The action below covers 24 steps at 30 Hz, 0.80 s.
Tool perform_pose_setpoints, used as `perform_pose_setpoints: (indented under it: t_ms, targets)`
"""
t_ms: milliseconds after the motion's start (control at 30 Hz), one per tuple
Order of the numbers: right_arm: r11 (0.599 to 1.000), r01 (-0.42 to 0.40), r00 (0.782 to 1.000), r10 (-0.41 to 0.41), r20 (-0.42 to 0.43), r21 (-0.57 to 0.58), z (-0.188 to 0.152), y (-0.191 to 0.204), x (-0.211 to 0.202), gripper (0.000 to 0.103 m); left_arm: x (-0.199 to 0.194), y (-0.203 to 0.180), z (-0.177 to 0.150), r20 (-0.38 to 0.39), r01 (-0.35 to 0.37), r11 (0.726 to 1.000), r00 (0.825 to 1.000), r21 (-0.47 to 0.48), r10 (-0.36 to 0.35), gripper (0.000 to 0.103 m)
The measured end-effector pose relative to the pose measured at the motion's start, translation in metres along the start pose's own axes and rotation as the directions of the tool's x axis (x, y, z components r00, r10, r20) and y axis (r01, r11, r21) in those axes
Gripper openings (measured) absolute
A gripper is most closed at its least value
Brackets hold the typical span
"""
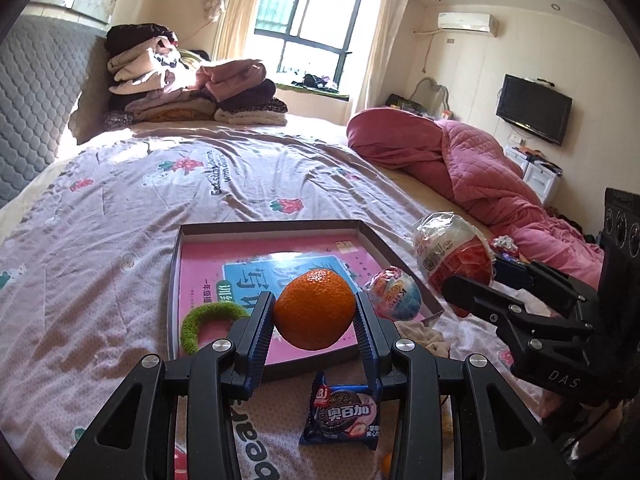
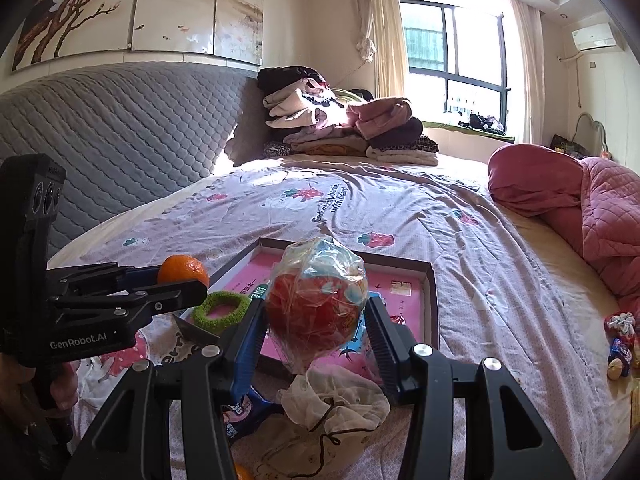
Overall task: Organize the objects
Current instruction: 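Carry the tangerine and the red-ball bag over the tray with both tools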
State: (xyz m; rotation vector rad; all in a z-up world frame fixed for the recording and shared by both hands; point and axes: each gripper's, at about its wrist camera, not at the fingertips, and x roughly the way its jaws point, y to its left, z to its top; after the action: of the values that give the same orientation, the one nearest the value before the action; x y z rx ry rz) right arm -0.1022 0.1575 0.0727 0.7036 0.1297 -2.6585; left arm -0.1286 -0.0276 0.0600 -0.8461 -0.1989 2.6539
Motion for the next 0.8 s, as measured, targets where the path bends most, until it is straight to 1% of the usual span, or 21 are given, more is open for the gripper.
perform_pose_setpoints:
  t_ms: [100, 333, 500, 800]
  targets:
    - [1.000, -0.012, 1.000, 0.012, 0.003, 0.005, 0.003, -0.002, 0.002, 0.051, 0.000, -0.001, 0.003, 0.018, -0.022, 1.000, 1.000, 0.015, 0.022, 0.040]
    - [1.000, -0.024, 1.000, 0.024, 0.018, -0.007, 0.011, -0.001, 0.007, 0.051, 0.005, 0.002, 0.014, 0.034, -0.030, 1.000, 0.999, 0.009, 0.029, 0.040]
    - [0.999, -0.039, 0.999, 0.040, 0.023, -0.010, 0.016, -0.002, 0.015, 0.051, 0.012, 0.005, 0.019, 0.034, -0.030, 0.999, 0.999, 0.014, 0.030, 0.040]
    - [0.999, -0.038, 0.999, 0.038, -0.007, -0.017, 0.014, -0.006, 0.036, 0.051, 0.031, 0.014, 0.021, 0.016, -0.041, 0.999, 0.999, 0.010, 0.041, 0.040]
